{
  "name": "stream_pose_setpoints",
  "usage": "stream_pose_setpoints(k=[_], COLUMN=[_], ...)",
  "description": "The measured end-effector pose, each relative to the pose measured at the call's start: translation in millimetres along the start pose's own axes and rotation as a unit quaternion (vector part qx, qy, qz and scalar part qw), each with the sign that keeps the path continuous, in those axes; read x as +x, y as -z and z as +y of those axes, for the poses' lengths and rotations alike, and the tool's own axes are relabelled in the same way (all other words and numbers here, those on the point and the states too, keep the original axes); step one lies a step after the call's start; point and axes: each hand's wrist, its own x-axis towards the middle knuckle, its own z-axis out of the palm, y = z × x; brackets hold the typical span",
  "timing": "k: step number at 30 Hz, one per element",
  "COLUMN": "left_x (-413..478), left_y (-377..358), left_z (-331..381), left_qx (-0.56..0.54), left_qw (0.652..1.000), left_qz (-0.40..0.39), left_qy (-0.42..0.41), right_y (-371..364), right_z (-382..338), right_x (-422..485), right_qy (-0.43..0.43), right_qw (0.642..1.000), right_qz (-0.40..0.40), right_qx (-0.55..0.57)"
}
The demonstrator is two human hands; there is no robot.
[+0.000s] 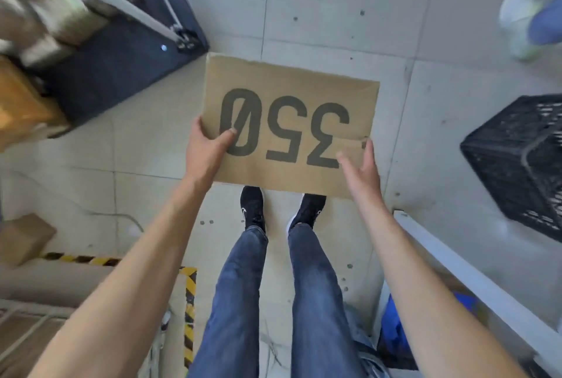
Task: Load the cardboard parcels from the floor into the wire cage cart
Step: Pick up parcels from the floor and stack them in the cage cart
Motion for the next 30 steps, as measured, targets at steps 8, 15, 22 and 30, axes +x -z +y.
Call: stream_pose_setpoints(k=[8,15,22,30], left_x=[-212.8,-380.9,-555.6,-739.1], left_y=[125.5,217.9,241.4,208.1], left_z=[114.8,107.8,13.4,-113.1], left_qx=[-0.077,-0.125,-0.139,-0.276], left_qw=[0.993,0.948,0.839,0.695], left_qz=[0.085,0.290,0.517,0.594], left_qy=[-0.010,-0.045,0.093,0.297], right_y=[74.6,69.3,11.7,-71.4], right_z=[-149.6,-245.3,-238.7,-128.2], right_x=[-178.7,-310.3,-461.6,-627.5], right_qy=[0.220,0.425,0.536,0.569], right_qw=[0.967,0.867,0.708,0.470], right_qz=[-0.014,-0.115,-0.292,-0.380], right_qx=[-0.127,-0.233,-0.356,-0.558])
